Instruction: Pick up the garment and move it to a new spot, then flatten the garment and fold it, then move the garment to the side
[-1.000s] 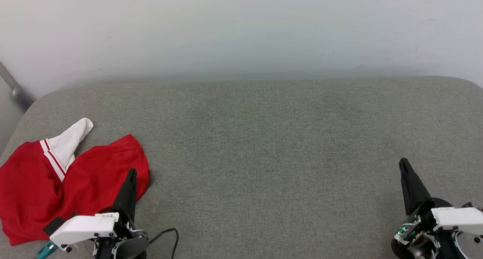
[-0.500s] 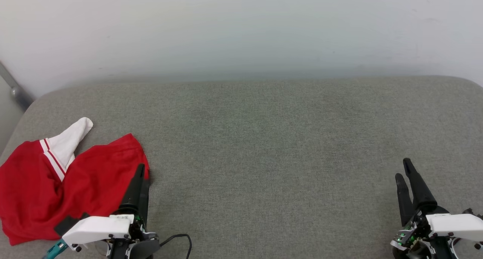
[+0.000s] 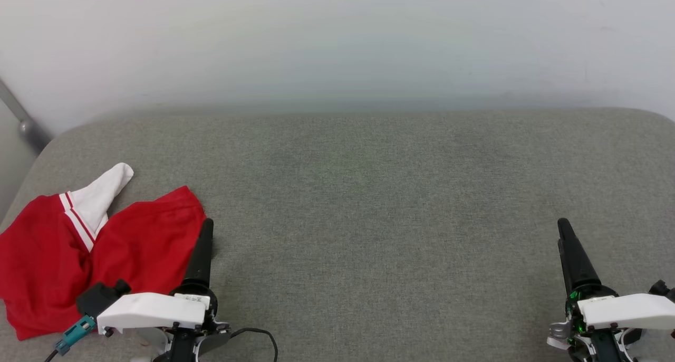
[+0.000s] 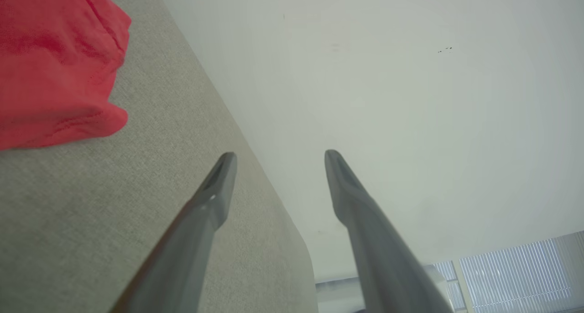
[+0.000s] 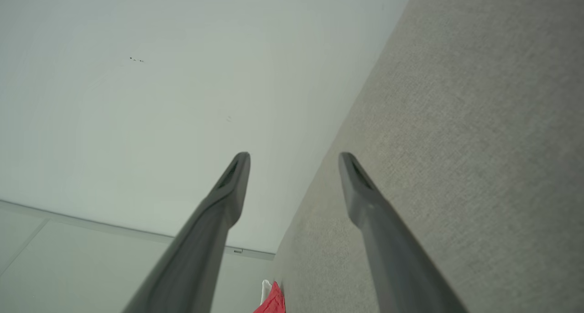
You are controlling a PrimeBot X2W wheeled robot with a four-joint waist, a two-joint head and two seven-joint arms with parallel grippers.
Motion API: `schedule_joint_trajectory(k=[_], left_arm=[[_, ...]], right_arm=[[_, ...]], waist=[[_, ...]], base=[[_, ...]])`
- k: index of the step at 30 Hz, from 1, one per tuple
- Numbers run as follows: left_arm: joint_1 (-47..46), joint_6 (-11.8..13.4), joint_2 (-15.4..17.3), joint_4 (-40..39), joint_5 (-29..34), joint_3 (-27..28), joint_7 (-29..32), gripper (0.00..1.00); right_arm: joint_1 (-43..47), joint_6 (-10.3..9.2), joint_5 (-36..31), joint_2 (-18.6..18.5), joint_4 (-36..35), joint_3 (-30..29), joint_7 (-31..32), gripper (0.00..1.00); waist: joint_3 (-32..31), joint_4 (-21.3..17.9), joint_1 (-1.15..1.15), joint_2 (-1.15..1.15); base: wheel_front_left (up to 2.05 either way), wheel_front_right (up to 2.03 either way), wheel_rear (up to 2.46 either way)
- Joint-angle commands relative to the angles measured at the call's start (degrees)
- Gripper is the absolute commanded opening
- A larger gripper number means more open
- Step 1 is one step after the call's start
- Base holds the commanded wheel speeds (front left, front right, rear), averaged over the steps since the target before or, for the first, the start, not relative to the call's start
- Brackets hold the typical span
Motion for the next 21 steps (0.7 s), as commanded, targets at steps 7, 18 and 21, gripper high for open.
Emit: schedule_joint_trajectory(k=[7, 18, 21], left_arm=[[-2.03, 0.5, 0.11, -1.51, 12.42, -1.25, -2.08, 1.0], [-2.19, 2.74, 0.13, -2.48, 29.59, -4.18, -4.65, 1.0], [-2.25, 2.87, 0.32, -2.33, 32.75, -4.73, -5.18, 1.0]], right_arm=[[-1.3, 0.0, -12.92, -1.15, -1.86, 1.23, -1.87, 1.0], [-0.69, 0.0, -32.22, -0.85, -6.42, 2.42, -1.1, 1.0], [-0.42, 0.0, -35.15, -0.84, -7.29, 2.58, -0.65, 1.0]], waist=[[-0.13, 0.23, 0.0, 0.0], [-0.05, 0.36, 0.0, 0.0], [-0.05, 0.42, 0.0, 0.0]], base=[[0.0, 0.0, 0.0], [0.0, 0.0, 0.0], [0.0, 0.0, 0.0]])
